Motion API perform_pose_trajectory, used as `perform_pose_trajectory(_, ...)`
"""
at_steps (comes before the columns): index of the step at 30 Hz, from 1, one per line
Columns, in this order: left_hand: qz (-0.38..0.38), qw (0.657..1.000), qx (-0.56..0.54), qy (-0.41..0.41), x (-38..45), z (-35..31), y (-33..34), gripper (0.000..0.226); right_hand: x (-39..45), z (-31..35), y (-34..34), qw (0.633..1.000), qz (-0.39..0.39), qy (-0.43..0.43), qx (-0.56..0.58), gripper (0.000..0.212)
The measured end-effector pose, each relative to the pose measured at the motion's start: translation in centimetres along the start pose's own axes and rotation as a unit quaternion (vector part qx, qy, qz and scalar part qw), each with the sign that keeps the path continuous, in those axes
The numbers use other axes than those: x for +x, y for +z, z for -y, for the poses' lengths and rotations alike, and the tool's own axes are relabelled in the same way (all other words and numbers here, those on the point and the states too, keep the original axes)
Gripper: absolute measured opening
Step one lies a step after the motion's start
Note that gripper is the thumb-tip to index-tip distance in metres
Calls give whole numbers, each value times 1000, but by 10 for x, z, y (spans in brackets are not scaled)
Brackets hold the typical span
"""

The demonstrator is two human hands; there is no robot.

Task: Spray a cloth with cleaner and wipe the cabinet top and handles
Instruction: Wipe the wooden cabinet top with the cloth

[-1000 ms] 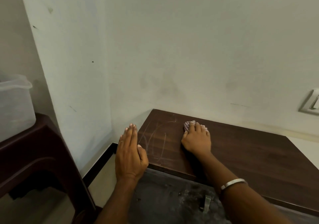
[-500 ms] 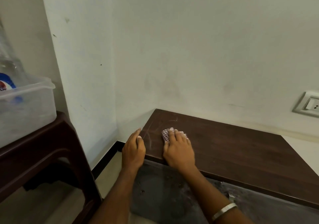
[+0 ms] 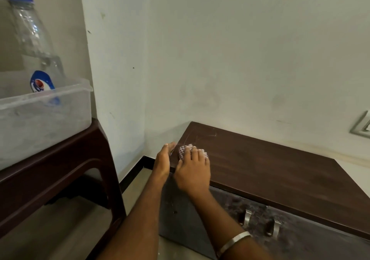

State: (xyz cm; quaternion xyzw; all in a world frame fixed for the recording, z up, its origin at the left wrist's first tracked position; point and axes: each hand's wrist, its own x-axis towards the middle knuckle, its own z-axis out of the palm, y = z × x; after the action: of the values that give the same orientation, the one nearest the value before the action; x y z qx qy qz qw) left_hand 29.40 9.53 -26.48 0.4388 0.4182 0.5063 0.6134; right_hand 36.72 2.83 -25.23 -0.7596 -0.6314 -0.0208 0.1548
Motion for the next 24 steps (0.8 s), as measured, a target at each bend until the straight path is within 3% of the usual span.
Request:
perform_pose_trajectory(4, 14, 994, -101, -49, 4, -1, -13, 57, 4, 24, 8, 999, 6, -43, 8, 72)
perform_pose_trajectory(7, 11, 996, -81, -46, 4, 2, -13, 57, 2, 7, 7, 998, 4, -51, 23, 58)
perform_pose_trajectory(12, 3, 999, -35, -38, 4, 3, -10, 58, -13, -33, -3, 1000, -22, 17, 13, 59)
perform_pose_trajectory(17, 9, 999, -37, -33, 3, 3, -9, 58, -18, -27, -8, 999, -12, 51, -3, 59)
perform_pose_trajectory(21, 8, 991, -111, -69, 6, 3, -16, 61, -7, 8, 4, 1000, 0, -24, -8, 58)
perform_pose_trajectory(24, -8, 977, -191, -96, 8, 0, -23, 61, -2, 33, 13, 995, 10, -92, -25, 84)
